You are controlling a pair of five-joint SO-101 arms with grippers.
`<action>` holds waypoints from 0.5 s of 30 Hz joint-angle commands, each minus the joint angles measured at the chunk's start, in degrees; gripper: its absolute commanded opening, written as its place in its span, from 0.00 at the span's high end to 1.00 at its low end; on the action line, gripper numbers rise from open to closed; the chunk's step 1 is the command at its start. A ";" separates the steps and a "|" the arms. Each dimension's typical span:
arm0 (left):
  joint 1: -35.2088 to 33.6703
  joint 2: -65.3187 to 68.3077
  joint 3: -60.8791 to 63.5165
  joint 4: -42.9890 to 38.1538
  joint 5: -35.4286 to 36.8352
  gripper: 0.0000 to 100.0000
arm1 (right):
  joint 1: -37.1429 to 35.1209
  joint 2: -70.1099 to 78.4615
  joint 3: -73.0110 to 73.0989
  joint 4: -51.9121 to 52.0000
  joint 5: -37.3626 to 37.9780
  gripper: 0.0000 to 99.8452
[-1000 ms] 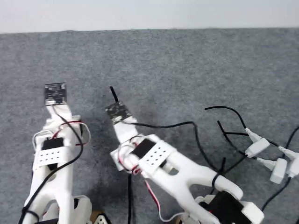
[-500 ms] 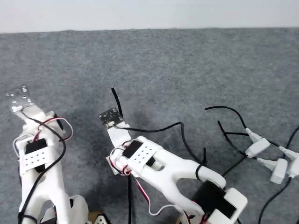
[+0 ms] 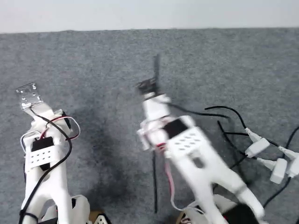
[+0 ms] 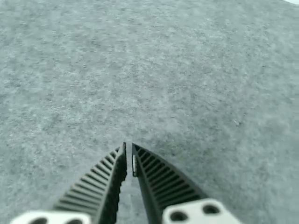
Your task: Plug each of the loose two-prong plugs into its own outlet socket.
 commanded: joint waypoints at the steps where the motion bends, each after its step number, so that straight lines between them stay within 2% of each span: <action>1: 2.81 -1.76 -0.04 -0.18 -1.76 0.99 | 10.15 -10.51 -3.60 5.49 5.71 0.99; 7: 3.69 -1.76 0.04 -0.18 -4.31 0.99 | 31.25 -14.20 -3.52 9.98 14.51 0.99; 11: 3.69 -4.92 1.89 -0.18 -4.57 0.99 | 45.49 -11.38 -3.52 4.97 21.01 0.99; 15: 4.48 -14.07 7.52 -0.35 -4.57 0.99 | 56.66 -6.55 -3.52 -0.31 26.99 0.99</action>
